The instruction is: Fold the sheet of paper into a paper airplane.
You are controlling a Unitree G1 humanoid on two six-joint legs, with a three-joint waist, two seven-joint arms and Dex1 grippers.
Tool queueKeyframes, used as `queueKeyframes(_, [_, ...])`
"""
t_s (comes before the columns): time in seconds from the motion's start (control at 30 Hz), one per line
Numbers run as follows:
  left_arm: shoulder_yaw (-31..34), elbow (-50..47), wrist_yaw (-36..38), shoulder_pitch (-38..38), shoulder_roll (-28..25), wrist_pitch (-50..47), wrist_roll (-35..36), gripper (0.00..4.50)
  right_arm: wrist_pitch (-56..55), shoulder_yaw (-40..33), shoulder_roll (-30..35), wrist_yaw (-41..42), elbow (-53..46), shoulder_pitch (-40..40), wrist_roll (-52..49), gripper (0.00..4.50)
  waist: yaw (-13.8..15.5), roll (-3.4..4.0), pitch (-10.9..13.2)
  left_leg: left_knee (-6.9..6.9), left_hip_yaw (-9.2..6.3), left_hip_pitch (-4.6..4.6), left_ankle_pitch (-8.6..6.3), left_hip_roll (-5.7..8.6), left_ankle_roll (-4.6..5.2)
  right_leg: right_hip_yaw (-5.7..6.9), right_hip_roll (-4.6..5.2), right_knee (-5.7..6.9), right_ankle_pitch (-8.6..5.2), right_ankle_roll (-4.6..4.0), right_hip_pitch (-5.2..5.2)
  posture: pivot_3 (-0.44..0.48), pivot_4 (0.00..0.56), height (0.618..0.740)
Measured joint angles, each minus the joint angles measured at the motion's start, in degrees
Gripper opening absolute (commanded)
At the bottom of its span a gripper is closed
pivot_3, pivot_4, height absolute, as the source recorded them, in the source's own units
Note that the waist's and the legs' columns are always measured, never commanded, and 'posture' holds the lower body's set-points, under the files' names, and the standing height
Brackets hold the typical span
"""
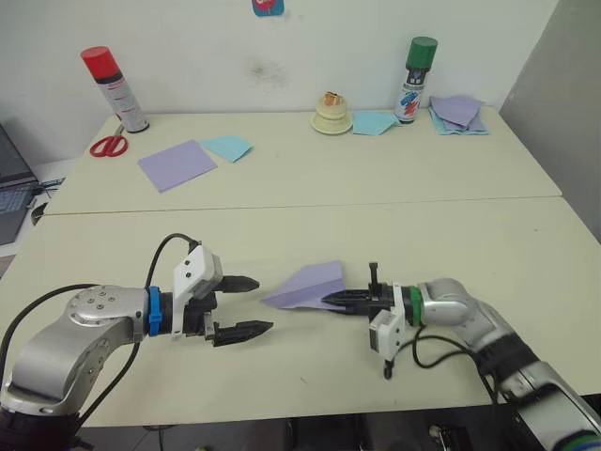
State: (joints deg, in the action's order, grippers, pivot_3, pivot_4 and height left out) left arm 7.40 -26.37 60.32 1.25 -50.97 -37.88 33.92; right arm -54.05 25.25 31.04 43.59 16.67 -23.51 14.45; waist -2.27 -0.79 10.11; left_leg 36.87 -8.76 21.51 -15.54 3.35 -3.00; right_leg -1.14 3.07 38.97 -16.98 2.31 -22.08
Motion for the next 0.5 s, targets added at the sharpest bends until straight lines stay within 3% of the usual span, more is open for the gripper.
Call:
queueKeyframes(0.13, [-0.4,0.0,-1.0,0.0,0.0,0.9,-0.6,4.50,13.6,2.7,3.5,10.4,-6.7,1.8,-11.2,2.68,0.3,0.02,0.0,0.00,0.05,-0.07,0.00,-0.05,0.01,0.07,-0.02,0.01,0.08,-0.13,0.02,0.000,0.150,0.740])
queueKeyframes(0.33, [-0.2,0.0,-5.5,-0.2,3.6,0.7,-0.9,4.50,41.9,-1.9,8.8,23.3,-13.5,-2.0,-33.1,2.68,0.3,0.00,0.0,0.01,0.00,-0.07,-0.01,-0.08,0.02,0.09,0.00,-0.01,0.11,-0.16,0.03,0.000,0.150,0.740])
queueKeyframes(0.4, [0.4,0.2,-10.3,-0.1,8.5,-0.4,-0.2,4.50,46.8,-4.9,7.6,22.8,-11.9,-6.3,-34.2,2.33,0.3,0.00,0.0,0.01,-0.01,-0.07,0.00,-0.08,0.01,0.14,0.00,0.00,0.12,-0.17,0.02,0.000,0.150,0.740])
queueKeyframes(0.5, [1.6,1.9,-15.6,-0.9,13.1,-2.3,1.2,3.58,49.8,-7.4,6.4,22.7,-8.2,-9.2,-33.5,1.40,0.6,-0.05,0.0,0.01,-0.20,-0.01,0.00,-0.09,0.00,0.16,0.00,-0.02,0.12,-0.17,0.02,0.000,0.150,0.740])
